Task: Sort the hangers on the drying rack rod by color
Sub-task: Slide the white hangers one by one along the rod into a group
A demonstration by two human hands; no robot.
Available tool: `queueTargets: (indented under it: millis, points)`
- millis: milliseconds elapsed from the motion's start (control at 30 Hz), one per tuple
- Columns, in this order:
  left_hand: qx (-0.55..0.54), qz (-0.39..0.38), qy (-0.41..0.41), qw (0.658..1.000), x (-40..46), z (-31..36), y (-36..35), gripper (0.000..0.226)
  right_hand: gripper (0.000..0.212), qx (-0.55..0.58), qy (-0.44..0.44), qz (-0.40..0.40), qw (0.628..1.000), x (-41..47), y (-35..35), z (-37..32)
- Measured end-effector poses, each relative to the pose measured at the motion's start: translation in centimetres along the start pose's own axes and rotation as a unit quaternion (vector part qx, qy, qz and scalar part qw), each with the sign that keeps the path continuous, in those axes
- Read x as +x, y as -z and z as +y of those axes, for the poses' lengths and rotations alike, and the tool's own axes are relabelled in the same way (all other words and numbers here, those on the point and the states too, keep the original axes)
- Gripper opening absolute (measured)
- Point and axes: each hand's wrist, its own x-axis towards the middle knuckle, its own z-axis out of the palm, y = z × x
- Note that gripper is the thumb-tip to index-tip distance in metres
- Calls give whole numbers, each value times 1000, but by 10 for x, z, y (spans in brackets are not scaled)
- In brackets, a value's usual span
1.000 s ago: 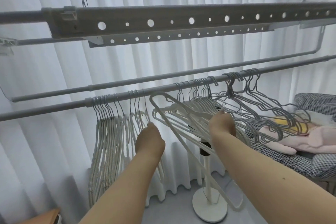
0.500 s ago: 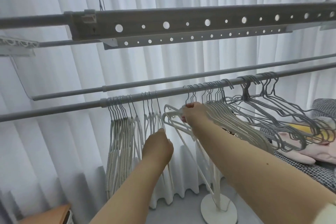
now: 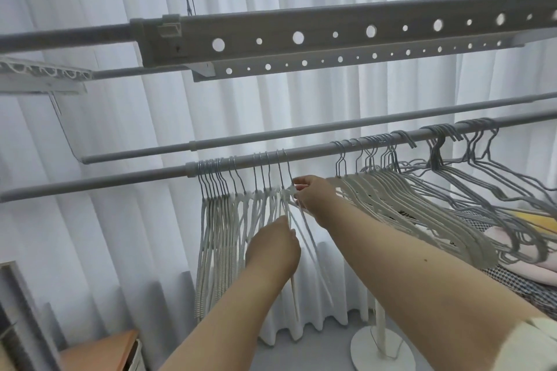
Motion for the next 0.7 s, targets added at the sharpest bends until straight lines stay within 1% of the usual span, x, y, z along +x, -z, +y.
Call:
queueTargets:
  millis: [67, 100, 167, 233, 267, 300, 367, 467, 600, 700]
  points:
    - [1, 9, 4, 1000, 0, 0, 1, 36, 29, -76, 28, 13, 997, -4, 6, -2]
    - [-3, 19, 6, 1000, 1, 1, 1, 35, 29, -121, 41, 38, 991, -5, 12, -2]
    - [-19, 42, 6, 999, 2, 4, 3, 35, 30, -181, 44, 122, 975, -9, 26, -1]
    - [-34, 65, 3, 997, 5, 8, 4, 36, 27, -227, 31, 215, 949, -12, 38, 2]
    - [-43, 73, 0, 996, 6, 11, 4, 37, 27, -260, 22, 238, 936, -13, 43, 5]
    - [-53, 78, -3, 996, 7, 13, 3, 38, 30, -294, 15, 242, 925, -14, 47, 7]
    - [-73, 79, -10, 994, 7, 18, 2, 38, 38, -352, 3, 219, 910, -17, 53, 12]
    - [-94, 82, -17, 992, 5, 24, -1, 38, 48, -398, -29, 183, 899, -20, 59, 19]
    - [-104, 85, -26, 991, 2, 25, -2, 37, 44, -430, -87, 161, 884, -20, 63, 22]
    - [-107, 88, -24, 990, 0, 23, -1, 36, 43, -436, -91, 130, 886, -21, 63, 23]
